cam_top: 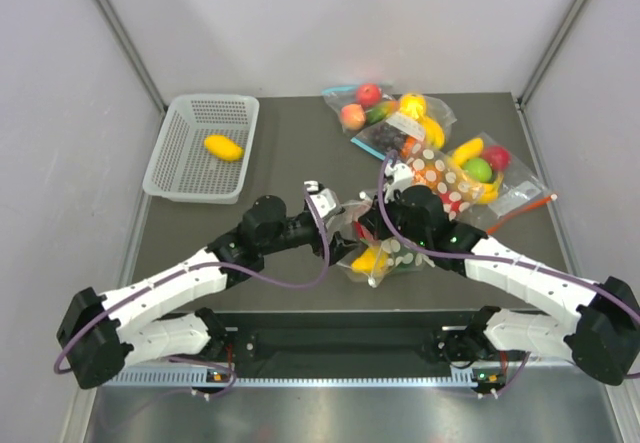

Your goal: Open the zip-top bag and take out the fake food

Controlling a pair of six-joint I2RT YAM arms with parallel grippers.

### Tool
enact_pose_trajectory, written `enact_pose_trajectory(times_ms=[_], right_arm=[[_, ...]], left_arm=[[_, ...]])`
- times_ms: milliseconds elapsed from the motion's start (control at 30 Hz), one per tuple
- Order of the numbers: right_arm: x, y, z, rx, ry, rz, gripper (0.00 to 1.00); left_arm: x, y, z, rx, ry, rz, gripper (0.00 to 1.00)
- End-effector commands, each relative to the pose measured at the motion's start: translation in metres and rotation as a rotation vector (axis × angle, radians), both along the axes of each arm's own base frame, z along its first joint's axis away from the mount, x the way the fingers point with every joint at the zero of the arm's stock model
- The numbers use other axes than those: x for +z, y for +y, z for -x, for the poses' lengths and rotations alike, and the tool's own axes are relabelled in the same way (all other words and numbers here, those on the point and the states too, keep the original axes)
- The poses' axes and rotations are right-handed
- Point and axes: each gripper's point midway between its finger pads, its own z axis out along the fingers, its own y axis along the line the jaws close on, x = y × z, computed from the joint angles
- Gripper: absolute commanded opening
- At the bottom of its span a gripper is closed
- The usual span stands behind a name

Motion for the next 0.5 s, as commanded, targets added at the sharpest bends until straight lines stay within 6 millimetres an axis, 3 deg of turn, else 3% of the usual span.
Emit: enact_pose_trajectory(times_ms=[0, 200, 467], right_arm=[[0.035, 0.006, -0.007, -0.005, -0.067, -0.09, 0.0], [0.036, 0.001, -0.002, -0.008, -0.067, -0.099, 0.0], [0.034, -0.001, 0.0, -0.006, -0.068, -0.094, 0.0]], left_arm=[[-0.03, -0.007, 0.001, -0.028, 0.027, -0.06, 0.91], [-0.069, -0.019, 0.001, -0.055, 0.096, -0.095, 0.76], [-0.107, -0.039, 0.024, -0.119, 0.137, -0.178, 0.75]])
